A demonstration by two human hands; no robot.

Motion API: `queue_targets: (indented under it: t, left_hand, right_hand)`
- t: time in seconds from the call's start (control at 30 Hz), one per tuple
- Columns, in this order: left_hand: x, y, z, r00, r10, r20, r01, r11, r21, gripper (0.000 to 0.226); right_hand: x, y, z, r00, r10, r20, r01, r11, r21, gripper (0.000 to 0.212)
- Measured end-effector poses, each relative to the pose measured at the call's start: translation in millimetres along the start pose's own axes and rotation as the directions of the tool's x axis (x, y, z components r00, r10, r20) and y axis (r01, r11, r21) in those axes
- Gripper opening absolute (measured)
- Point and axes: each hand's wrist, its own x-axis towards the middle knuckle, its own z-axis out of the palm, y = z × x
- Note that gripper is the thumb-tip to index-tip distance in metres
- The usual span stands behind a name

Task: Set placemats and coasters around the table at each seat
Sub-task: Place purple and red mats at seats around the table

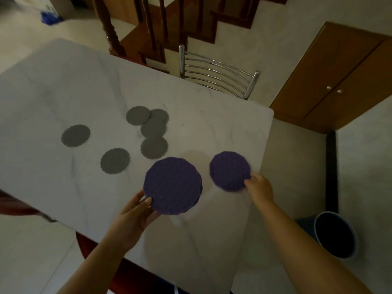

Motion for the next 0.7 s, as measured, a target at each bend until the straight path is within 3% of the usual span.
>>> queue_targets:
  t: [0.13, 0.23, 0.37, 0.5, 0.7]
  left_hand:
    - [-5, 6, -3, 0.999, -0.007, 0.041, 0.007, 1.0, 0.002, 0.046]
    - [-9, 12, -11, 0.997, -0.018, 0.073, 0.019, 1.0, -0.007, 0.044]
    - [-9, 23, -29, 0.992, -0.05, 0.115, 0.051, 0.999, -0.001, 0.044]
    - [-6, 44, -62, 0.987, -0.084, 0.138, 0.073, 0.994, 0.083, 0.046]
    - [-11, 93, -119, 0.954, -0.181, 0.239, 0.126, 0.966, 0.227, 0.045]
  right_hand:
    - [-38, -31, 14, 0.986, -0.167, 0.02, 0.163, 0.979, 0.119, 0.038]
    - [-83, -64, 38, 0.942, -0.298, 0.152, 0.259, 0.937, 0.232, 0.04]
    - [-129, -88, 74, 0.881, -0.363, 0.304, 0.311, 0.928, 0.205, 0.054]
    - [-161, -97, 102, 0.919, -0.361, 0.155, 0.334, 0.926, 0.175, 0.049]
    - [-216, -114, 150, 0.968, -0.233, -0.095, 0.251, 0.911, 0.327, 0.022]
